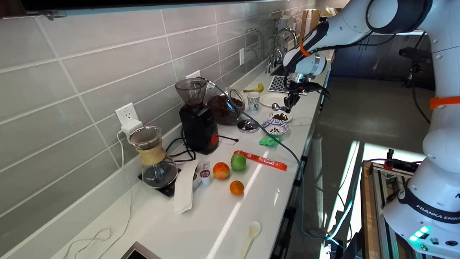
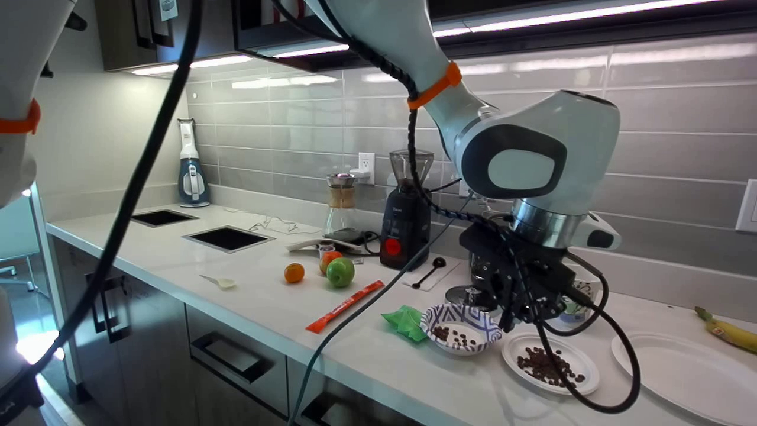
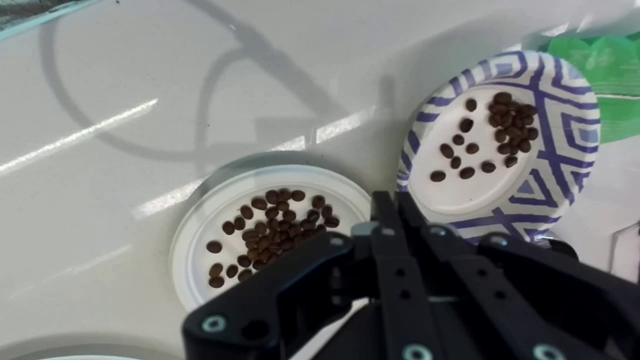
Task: Use the silver ladle to put some of the coffee beans onto the small white plate
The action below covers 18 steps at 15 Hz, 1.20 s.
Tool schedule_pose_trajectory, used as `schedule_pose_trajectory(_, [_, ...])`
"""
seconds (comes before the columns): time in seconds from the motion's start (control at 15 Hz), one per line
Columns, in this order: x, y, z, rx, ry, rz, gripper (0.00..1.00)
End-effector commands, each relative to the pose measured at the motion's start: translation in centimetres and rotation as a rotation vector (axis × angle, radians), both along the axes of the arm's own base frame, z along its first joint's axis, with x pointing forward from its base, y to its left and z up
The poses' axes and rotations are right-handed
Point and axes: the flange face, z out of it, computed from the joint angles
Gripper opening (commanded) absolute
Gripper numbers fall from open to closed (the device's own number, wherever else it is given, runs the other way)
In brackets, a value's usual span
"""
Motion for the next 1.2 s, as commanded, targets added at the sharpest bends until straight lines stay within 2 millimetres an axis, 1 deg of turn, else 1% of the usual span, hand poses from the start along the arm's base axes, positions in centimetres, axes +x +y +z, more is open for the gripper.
schedule_pose_trajectory(0.0, [-0.4, -0.2, 0.3, 0.033, -0.067, -0.054, 0.01])
schedule_pose_trajectory(0.2, [-0.5, -0.5, 0.3, 0.037, -0.070, -0.086, 0.01])
schedule_pose_trajectory(0.27, [-0.6, -0.6, 0.3, 0.058, -0.058, -0.096, 0.01])
schedule_pose_trajectory(0.4, [-0.8, -0.9, 0.3, 0.106, -0.086, -0.078, 0.01])
schedule_pose_trajectory(0.67, [-1.7, -1.5, 0.1, 0.176, -0.118, -0.103, 0.01])
schedule_pose_trajectory(0.8, [-1.9, -1.6, 0.0, 0.142, -0.089, -0.123, 0.01])
schedule_pose_trajectory(0.93, [-1.6, -1.0, 0.2, 0.065, -0.057, -0.118, 0.01])
schedule_pose_trajectory(1.13, [-0.5, 1.1, 0.8, -0.099, -0.040, -0.055, 0.01])
